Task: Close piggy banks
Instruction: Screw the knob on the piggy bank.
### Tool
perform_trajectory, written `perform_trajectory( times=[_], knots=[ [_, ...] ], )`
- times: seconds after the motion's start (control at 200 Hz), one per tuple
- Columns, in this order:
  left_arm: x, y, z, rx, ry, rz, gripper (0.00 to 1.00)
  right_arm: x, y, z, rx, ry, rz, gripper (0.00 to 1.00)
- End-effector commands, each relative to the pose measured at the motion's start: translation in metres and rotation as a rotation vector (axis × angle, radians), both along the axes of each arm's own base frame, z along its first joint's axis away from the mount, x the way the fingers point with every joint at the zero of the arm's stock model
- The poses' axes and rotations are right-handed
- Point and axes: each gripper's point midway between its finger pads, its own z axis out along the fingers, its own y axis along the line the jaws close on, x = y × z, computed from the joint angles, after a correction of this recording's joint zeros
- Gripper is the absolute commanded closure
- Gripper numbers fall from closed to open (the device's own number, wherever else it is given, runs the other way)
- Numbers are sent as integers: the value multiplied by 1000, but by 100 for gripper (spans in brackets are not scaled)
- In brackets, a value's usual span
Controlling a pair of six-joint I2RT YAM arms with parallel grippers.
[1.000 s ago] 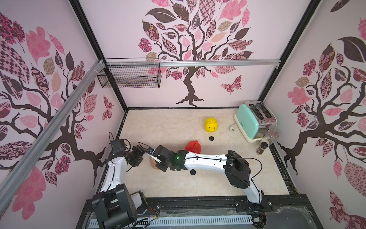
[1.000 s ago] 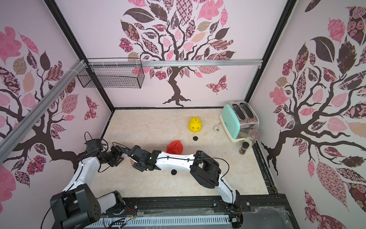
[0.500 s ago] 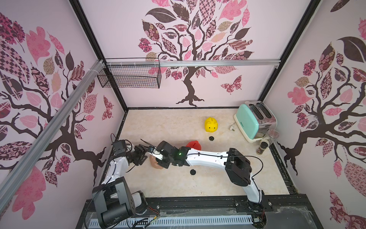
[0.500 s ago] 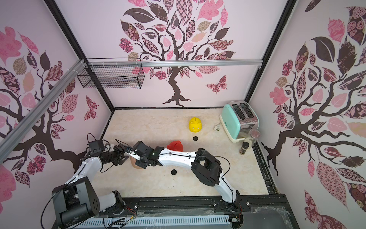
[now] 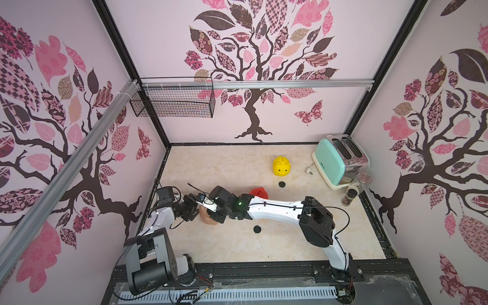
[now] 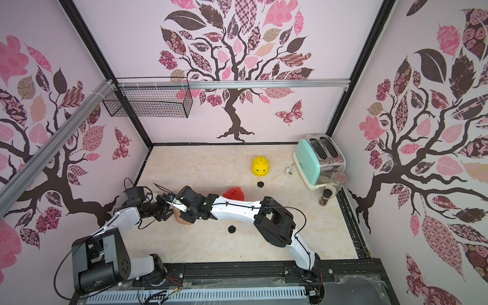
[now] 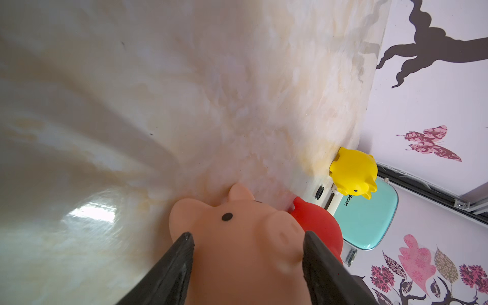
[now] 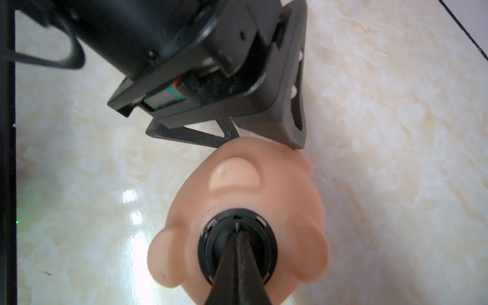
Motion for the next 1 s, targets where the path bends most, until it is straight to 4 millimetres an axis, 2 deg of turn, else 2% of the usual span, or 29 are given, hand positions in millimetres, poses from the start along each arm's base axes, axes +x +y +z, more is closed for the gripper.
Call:
perform_trajectory(
  times=[0.0, 0.285, 0.445, 0.725, 0.845, 0.995],
  knots=[
    [-9, -4, -11, -5, 48, -3, 34, -12, -29, -69, -172, 132, -51, 100],
    [-13, -5, -14, 6, 65, -3, 34, 2, -33, -69, -144, 121, -171, 100],
    [-14, -5, -15, 10, 70, -2, 34, -2, -35, -70, -164, 80, -96, 100],
    [-13, -5, -16, 8, 73, -4, 34, 13, -38, -65, -219, -54, -59, 100],
    [-14, -5, -17, 8, 74, -5, 34, 11, -36, -66, -208, -30, -62, 100],
    [-13, -5, -17, 10, 73, -5, 35, 5, -38, -76, -206, 34, -95, 100]
  ],
)
